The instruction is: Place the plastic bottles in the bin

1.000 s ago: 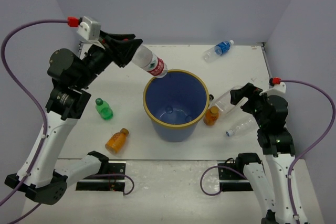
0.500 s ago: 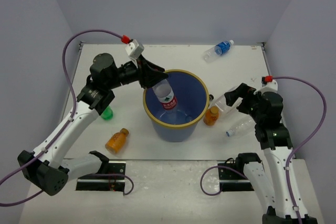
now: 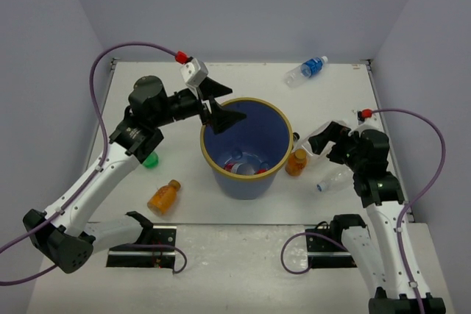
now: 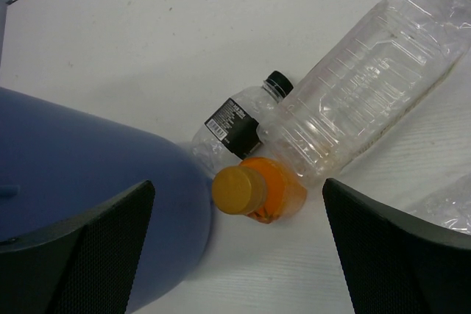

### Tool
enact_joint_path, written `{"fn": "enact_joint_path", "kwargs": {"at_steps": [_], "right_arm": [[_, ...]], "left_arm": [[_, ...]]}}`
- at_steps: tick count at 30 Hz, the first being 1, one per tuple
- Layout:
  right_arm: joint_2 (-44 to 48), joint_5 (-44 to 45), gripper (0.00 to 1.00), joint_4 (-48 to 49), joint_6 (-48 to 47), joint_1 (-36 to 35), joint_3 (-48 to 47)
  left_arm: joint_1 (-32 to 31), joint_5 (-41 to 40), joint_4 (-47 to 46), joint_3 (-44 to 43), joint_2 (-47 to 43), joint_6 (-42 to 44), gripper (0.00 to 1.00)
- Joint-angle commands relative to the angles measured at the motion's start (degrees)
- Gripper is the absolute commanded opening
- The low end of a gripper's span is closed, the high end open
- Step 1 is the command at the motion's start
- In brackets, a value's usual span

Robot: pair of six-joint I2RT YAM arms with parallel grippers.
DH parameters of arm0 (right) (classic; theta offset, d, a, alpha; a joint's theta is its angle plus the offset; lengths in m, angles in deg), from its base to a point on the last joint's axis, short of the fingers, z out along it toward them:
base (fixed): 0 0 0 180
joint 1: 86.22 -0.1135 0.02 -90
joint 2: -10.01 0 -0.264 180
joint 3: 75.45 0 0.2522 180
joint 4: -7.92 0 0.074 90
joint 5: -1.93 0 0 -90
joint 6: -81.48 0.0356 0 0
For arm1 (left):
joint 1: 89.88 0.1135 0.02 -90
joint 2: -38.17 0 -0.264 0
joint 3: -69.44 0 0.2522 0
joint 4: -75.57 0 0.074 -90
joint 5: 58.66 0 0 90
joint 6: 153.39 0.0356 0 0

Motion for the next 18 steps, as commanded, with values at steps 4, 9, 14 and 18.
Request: {"fn": "enact_joint_path", "kwargs": {"at_steps": [4, 9, 14, 18], "right_arm": [[-4.4, 1.9, 0.99, 0.6, -1.5, -6.8, -0.1], [-10.3, 11.4, 0.99, -0.2, 1.8, -13.1, -1.3], [-15.9, 18.0, 0.99, 0.6, 5.0, -15.5, -2.1], [-20.0, 21.3, 0.98, 1.2, 5.9, -19.1, -3.3]], "left_arm": [[-0.2, -27.5, 6.2, -5.4, -3.1, -1.1, 1.0], [-0.1, -51.1, 11.6, -4.6, -5.6, -2.7, 1.0], [3.5, -58.3, 16.4, -0.3, -3.9, -7.9, 1.0], [12.1, -55.1, 17.5, 7.3, -4.2, -13.1, 1.0]]}}
